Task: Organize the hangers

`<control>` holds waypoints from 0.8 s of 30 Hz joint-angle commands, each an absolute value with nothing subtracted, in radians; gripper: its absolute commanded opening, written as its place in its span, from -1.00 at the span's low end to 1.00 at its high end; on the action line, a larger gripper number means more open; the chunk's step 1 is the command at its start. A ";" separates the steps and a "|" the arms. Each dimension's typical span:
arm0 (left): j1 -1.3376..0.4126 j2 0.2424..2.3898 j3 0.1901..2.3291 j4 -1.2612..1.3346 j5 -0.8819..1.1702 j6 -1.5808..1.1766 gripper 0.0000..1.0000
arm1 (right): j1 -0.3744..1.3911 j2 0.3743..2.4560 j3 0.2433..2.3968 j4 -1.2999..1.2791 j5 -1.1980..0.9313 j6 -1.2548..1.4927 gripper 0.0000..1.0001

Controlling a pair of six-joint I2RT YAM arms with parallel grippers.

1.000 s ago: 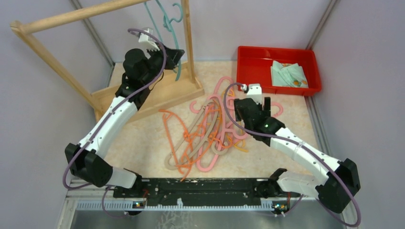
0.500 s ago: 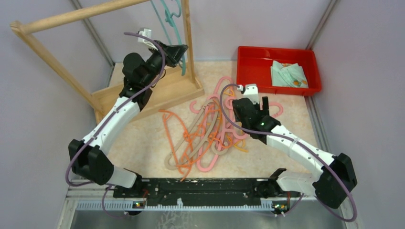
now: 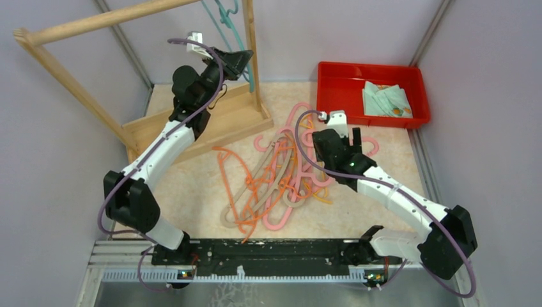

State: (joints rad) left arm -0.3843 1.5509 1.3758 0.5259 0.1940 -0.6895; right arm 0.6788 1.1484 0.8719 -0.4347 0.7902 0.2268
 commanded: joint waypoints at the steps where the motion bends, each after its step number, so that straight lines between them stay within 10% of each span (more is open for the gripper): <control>1: -0.378 1.574 1.427 0.648 0.194 -0.734 -1.00 | 0.664 1.132 0.916 -0.408 0.804 0.215 0.86; 24: -0.351 1.733 1.621 0.285 0.217 -1.001 -0.76 | 0.640 1.158 0.942 -0.436 0.766 0.203 0.87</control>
State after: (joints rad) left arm -0.3614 1.6867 1.5780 0.4110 0.1497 -0.9161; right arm 0.6510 1.1568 0.8989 -0.4442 0.7670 0.2089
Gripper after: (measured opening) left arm 0.091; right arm 0.930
